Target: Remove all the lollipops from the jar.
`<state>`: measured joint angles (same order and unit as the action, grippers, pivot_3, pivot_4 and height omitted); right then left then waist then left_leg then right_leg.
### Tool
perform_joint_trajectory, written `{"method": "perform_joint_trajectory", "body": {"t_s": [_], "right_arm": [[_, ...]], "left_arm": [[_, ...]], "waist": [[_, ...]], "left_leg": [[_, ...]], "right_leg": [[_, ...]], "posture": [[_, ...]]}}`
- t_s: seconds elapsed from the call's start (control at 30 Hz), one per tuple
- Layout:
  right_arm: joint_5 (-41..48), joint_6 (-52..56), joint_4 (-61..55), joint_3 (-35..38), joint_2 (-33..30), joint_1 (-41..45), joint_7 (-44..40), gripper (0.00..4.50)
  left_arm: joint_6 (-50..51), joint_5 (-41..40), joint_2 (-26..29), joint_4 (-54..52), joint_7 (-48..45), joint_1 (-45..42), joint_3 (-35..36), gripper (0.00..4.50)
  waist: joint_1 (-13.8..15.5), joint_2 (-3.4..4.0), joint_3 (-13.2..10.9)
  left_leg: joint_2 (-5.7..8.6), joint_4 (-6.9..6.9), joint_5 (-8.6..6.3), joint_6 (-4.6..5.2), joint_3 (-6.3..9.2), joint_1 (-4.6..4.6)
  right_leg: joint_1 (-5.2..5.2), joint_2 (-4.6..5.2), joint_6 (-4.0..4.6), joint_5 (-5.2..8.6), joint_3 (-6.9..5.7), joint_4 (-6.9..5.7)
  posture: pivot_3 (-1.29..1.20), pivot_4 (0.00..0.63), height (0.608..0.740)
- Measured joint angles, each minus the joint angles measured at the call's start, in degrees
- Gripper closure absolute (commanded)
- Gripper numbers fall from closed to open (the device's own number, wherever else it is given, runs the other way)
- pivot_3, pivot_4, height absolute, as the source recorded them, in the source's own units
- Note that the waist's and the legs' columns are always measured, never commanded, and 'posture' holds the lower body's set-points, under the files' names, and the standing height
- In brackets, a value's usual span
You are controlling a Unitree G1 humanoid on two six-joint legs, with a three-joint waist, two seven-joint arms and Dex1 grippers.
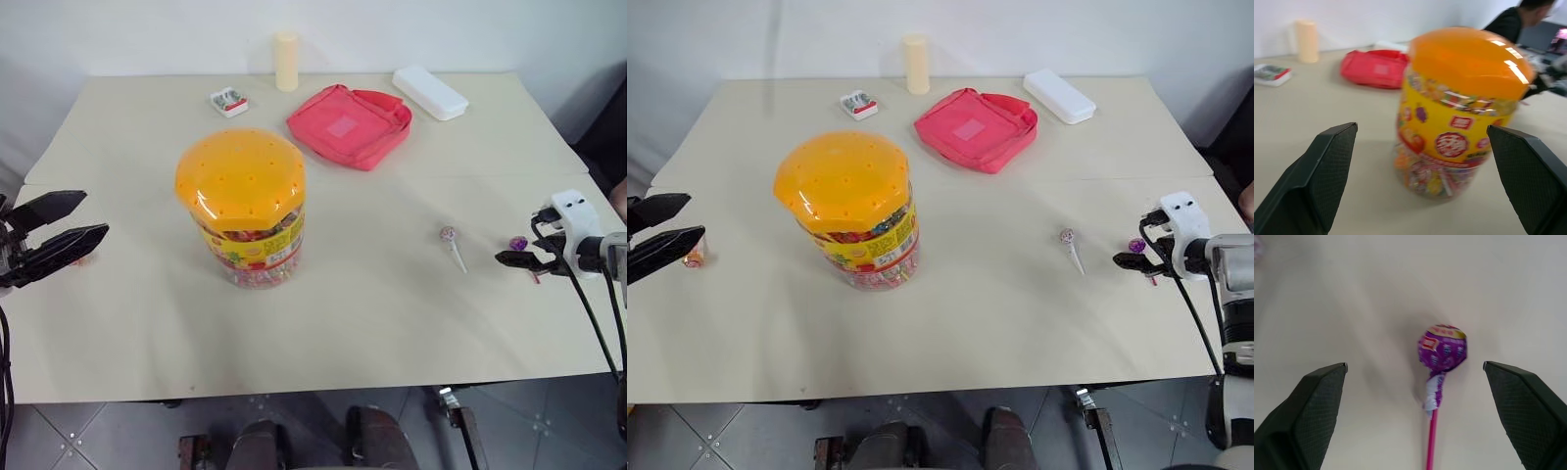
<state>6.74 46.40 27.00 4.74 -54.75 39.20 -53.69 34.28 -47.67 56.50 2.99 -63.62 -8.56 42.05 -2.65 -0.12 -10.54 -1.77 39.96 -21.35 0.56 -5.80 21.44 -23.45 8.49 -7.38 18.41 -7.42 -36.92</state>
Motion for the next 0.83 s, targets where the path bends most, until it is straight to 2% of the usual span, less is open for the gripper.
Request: {"method": "perform_joint_trajectory", "body": {"t_s": [0.17, 0.33, 0.43, 0.57, 0.67, 0.83], "right_arm": [[7.46, -0.6, -9.96, 5.54, -1.66, -1.3, -5.99, 0.05], [15.84, -3.31, -20.54, 9.15, 0.22, -6.67, -12.34, 0.05], [19.59, -9.95, -29.3, 3.26, 5.29, -11.89, -19.7, 0.05], [13.8, -22.47, -27.45, -8.37, 11.0, -14.0, -22.51, 0.05], [10.84, -27.93, -21.91, -10.99, 15.2, -13.03, -20.3, 0.05], [8.41, -32.56, -17.12, -10.94, 18.5, -12.79, -15.77, 0.05]], "left_arm": [[1.23, 0.85, -0.01, -0.16, 3.71, 0.55, 0.03, 0.0], [0.3, 2.06, -0.25, -0.89, 3.79, 3.71, 0.12, 0.0], [0.16, 2.07, -2.3, -2.45, 3.51, 7.31, 0.53, 0.0], [-0.16, 1.97, -5.77, -5.08, 2.69, 12.88, 1.45, 0.0], [-1.23, 1.96, -7.94, -7.34, 2.18, 16.63, 2.08, 0.0], [-4.17, 2.28, -11.35, -10.36, 2.7, 20.74, 3.18, 0.0]], "waist": [[0.49, 0.0, 0.0], [1.05, -0.03, 0.02], [1.04, -0.08, 0.05], [0.99, -0.11, 0.06], [1.2, -0.11, 0.06], [1.15, -0.19, 0.11]], "left_leg": [[-0.02, 0.0, 0.0, 0.0, -0.01, 0.0], [-0.02, 0.01, 0.0, 0.0, -0.26, -0.01], [-0.02, 0.03, 0.0, -0.01, -0.27, -0.02], [-0.01, 0.05, -0.01, 0.0, -0.36, -0.04], [0.0, 0.1, -0.01, 0.0, -0.3, -0.03], [-0.02, 0.12, -0.01, 0.0, -0.07, -0.05]], "right_leg": [[0.01, -0.03, 0.0, 0.0, -0.03, 0.01], [0.02, -0.04, 0.0, 0.0, -0.04, 0.01], [0.07, -0.05, 0.0, 0.0, -0.07, 0.02], [0.07, -0.04, 0.0, 0.0, -0.04, 0.02], [0.12, -0.02, 0.0, 0.0, -0.08, 0.0], [0.21, -0.02, 0.0, 0.0, -0.15, 0.04]], "posture": [[0.0, 0.15, 0.74], [0.0, 0.15, 0.74], [0.0, 0.15, 0.74], [0.0, 0.15, 0.74], [0.0, 0.15, 0.74], [0.0, 0.15, 0.74]]}}
